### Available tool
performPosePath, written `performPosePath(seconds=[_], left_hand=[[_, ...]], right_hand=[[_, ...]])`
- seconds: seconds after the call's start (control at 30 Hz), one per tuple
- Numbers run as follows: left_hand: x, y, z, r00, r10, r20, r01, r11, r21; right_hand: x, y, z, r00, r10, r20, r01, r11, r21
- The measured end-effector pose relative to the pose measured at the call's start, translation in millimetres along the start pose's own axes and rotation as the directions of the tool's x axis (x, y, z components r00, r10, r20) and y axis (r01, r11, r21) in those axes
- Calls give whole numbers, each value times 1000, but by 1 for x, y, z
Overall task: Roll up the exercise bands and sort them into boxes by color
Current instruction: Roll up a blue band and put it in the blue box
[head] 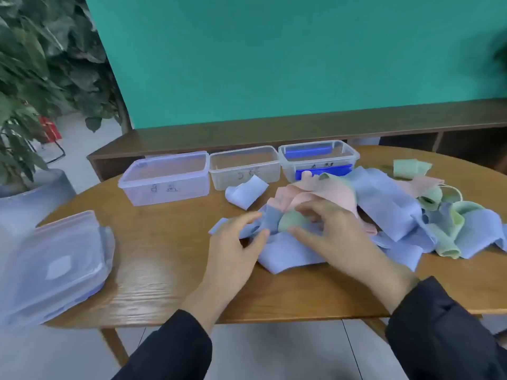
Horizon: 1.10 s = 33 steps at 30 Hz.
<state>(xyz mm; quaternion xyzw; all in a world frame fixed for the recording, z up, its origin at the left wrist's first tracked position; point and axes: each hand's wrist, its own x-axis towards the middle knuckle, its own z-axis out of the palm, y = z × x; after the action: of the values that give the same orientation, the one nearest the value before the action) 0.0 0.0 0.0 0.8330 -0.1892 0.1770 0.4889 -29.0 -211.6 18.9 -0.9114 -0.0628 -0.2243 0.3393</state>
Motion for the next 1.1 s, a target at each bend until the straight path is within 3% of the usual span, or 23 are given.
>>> performPosePath(seconds=[0.17,0.37,0.57,0.7,0.83,1.0,1.1], left_hand=[[15,-9,9,998,-29,63,22,995,96],[17,4,12,981,-124,150,125,992,1],[15,15,12,971,-207,115,226,957,-184],[10,20,7,960,-211,185,245,952,-184],[1,15,-2,953,-209,218,226,973,-56],[2,20,-20,983,-160,91,173,970,-168],[12,23,-43,983,-129,132,163,944,-287]], right_hand=[[10,16,7,976,68,208,-58,997,-53],[16,17,2,996,56,70,-59,997,41],[6,13,-13,994,112,17,-113,983,143],[3,9,-18,991,129,-40,-122,982,146],[-2,-2,-21,988,136,-76,-122,977,173],[-10,-17,-27,991,132,-11,-125,961,248],[-12,-24,-34,986,133,98,-153,959,240]])
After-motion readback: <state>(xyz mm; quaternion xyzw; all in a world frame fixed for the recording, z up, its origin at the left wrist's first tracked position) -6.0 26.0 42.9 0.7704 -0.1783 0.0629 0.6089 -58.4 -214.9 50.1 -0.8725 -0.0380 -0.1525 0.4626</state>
